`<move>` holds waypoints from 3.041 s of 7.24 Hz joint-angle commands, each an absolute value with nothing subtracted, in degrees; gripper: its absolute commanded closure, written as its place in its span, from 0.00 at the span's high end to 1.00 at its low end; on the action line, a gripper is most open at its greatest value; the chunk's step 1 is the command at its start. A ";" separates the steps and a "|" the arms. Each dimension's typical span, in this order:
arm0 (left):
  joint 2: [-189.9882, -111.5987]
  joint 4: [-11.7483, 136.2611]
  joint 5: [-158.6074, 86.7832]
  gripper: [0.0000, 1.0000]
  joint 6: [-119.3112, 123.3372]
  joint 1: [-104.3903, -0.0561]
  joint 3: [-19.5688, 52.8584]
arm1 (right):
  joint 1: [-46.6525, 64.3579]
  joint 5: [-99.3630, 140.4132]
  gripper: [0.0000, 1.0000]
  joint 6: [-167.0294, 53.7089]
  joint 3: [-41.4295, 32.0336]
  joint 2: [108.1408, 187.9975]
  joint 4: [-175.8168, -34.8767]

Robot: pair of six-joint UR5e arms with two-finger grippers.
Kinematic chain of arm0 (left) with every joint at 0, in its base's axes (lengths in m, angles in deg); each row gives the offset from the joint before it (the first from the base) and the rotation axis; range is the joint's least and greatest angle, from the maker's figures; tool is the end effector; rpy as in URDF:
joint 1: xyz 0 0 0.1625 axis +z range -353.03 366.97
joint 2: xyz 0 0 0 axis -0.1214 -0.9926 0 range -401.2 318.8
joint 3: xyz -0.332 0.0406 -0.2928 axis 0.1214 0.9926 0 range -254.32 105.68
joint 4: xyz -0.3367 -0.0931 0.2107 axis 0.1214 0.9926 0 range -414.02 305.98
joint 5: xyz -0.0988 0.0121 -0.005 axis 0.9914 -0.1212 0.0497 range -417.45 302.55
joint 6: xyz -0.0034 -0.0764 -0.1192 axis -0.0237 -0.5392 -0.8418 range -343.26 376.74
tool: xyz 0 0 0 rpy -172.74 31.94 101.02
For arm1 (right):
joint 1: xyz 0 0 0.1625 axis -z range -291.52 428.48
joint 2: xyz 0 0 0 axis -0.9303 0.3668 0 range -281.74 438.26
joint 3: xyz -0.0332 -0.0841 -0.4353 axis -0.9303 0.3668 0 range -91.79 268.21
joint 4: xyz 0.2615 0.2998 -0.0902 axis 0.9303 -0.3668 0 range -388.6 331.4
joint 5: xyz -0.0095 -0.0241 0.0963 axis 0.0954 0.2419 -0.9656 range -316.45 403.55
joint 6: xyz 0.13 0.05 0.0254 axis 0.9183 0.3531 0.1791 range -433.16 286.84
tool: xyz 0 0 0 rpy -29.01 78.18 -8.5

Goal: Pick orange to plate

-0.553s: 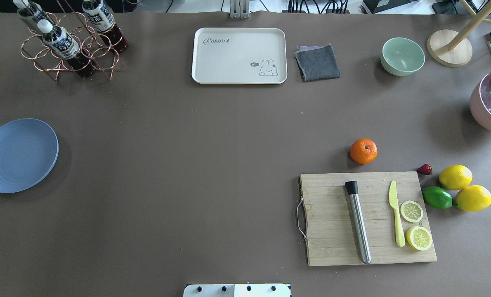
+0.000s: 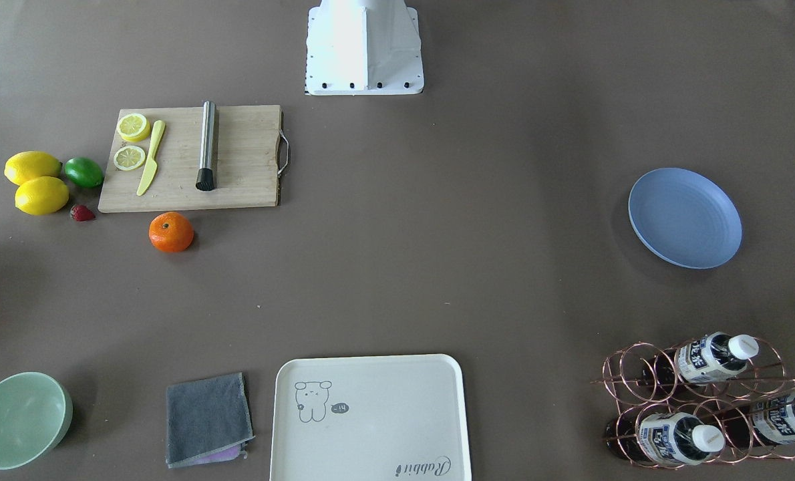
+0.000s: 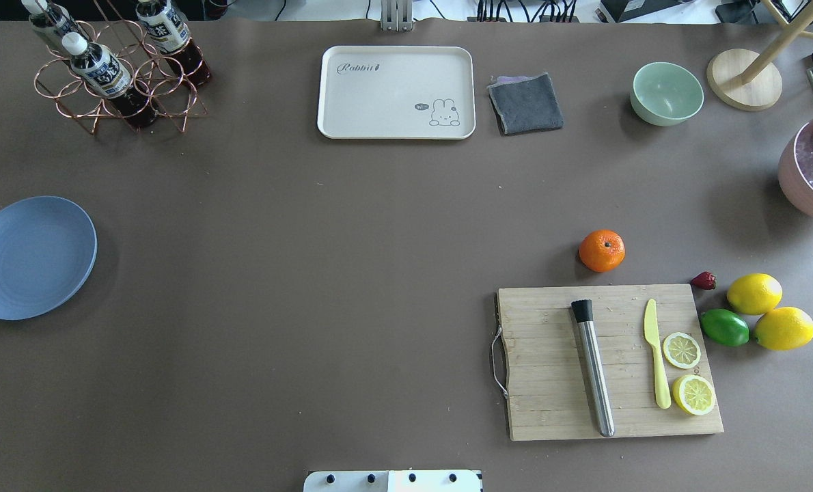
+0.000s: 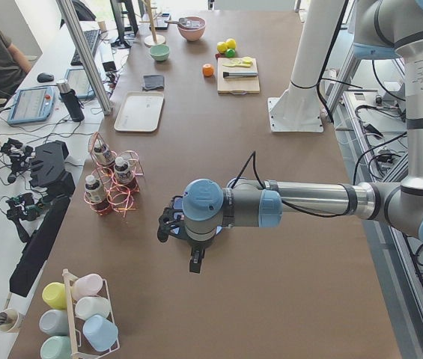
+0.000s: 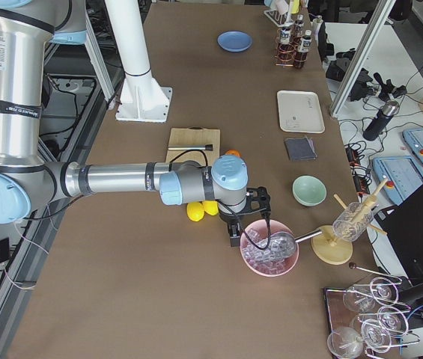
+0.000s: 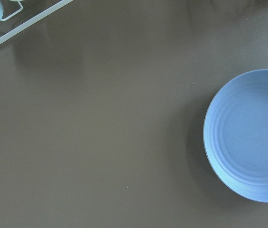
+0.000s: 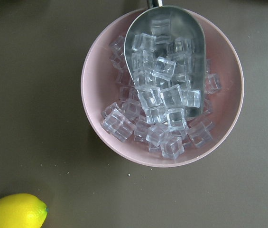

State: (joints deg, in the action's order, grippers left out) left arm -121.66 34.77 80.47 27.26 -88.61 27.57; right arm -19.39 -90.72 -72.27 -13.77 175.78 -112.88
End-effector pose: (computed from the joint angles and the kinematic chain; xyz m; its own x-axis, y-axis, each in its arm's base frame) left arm -0.0683 -0.4085 0.6780 0.6751 0.1321 -0.7258 -0.0263 0.9875 0.1552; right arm 0.0180 -0.4433 0.6555 0.7114 -0.1346 0.6898 0.0256 0.9858 0.1660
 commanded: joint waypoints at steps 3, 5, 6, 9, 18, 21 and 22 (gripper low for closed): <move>-120.57 35.89 80.89 0.97 24.93 -88.39 27.36 | -19.32 -90.75 1.00 -71.58 -13.83 176.08 -112.80; -120.56 37.37 80.72 0.96 23.51 -88.30 27.54 | -19.32 -90.84 1.00 -71.58 -14.01 176.43 -112.80; -120.56 37.64 80.72 0.96 23.16 -88.30 27.45 | -19.32 -90.84 1.00 -71.58 -13.92 176.44 -112.80; -120.39 37.65 80.02 0.97 23.42 -88.21 27.19 | -19.32 -91.10 1.00 -71.49 -14.09 176.44 -112.80; -124.76 50.25 80.72 0.97 3.80 -75.50 21.69 | -18.88 -93.11 1.00 -72.20 -14.10 177.84 -109.92; -126.72 69.33 80.63 0.97 -10.89 -69.42 12.00 | -18.79 -95.41 1.00 -72.37 -13.66 177.93 -109.64; -126.80 70.51 80.63 0.97 -11.64 -68.01 11.11 | -18.79 -96.19 1.00 -72.37 -13.48 177.93 -109.64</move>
